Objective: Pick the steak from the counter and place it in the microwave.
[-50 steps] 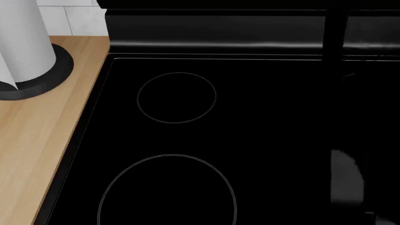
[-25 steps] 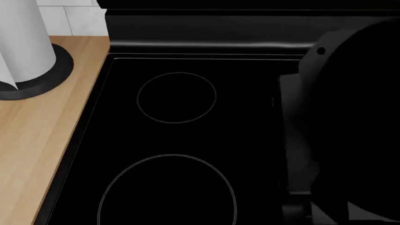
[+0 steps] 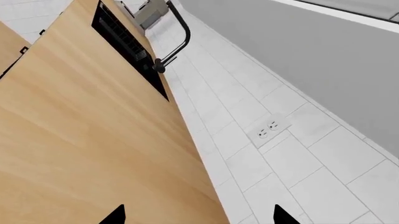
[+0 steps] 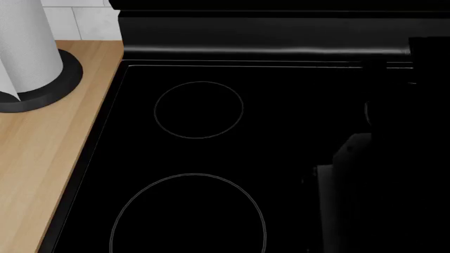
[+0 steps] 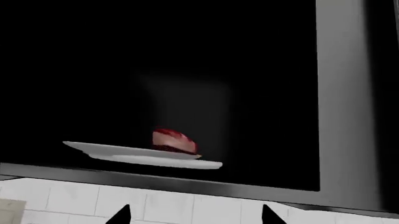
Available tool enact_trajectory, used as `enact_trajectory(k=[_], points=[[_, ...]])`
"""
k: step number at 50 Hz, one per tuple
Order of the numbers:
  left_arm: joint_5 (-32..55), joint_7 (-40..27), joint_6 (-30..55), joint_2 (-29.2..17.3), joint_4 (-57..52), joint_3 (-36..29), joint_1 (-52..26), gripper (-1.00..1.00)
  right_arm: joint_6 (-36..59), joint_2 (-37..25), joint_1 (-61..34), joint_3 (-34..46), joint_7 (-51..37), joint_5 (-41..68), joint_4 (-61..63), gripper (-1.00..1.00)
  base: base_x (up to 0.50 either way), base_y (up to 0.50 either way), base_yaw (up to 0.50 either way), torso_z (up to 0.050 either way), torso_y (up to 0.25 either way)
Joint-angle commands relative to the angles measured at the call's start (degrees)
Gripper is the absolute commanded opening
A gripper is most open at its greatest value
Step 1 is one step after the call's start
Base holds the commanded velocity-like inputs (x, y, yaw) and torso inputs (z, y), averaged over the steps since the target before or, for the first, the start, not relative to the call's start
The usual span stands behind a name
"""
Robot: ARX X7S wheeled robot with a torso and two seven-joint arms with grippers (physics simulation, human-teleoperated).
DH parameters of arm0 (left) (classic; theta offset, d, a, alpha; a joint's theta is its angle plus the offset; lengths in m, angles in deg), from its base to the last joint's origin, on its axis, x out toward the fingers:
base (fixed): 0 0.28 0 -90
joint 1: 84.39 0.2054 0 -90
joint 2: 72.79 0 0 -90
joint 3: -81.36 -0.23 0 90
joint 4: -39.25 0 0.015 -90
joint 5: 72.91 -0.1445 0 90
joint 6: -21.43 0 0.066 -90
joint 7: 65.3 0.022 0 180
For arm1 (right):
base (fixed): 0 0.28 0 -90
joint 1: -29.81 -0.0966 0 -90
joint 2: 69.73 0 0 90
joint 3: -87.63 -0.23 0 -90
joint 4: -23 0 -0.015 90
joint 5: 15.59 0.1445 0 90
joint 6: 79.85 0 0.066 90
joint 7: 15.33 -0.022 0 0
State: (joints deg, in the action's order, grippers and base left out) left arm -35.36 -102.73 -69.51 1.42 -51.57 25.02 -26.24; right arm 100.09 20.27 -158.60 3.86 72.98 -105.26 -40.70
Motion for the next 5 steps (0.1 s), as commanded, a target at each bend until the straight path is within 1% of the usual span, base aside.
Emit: enact_trajectory(k=[1,2,3,5], points=[[0.0,-0.1,-0.1,-0.1,0.1,-0.1,0.1,1.0,0.1,0.0,3.9,-8.3,1.7,-2.3,0.0,1.0,0.0,0.0,0.0,0.0,0.0],[0.0,-0.1,-0.1,-0.1,0.1,-0.1,0.1,1.0,0.1,0.0,4.2,-8.2,1.7,-2.5,0.1,1.0,0.0,0.0,0.0,0.0,0.0],[-0.1,-0.1,0.0,-0.1,0.0,-0.2,0.1,1.0,0.1,0.0,4.8,-10.3,1.7,-0.6,-0.7,1.0,0.0,0.0,0.0,0.0,0.0],[0.0,-0.2,0.0,-0.1,0.0,-0.2,0.1,1.0,0.1,0.0,5.7,-11.3,1.7,0.2,-0.8,1.0,0.0,0.0,0.0,0.0,0.0]])
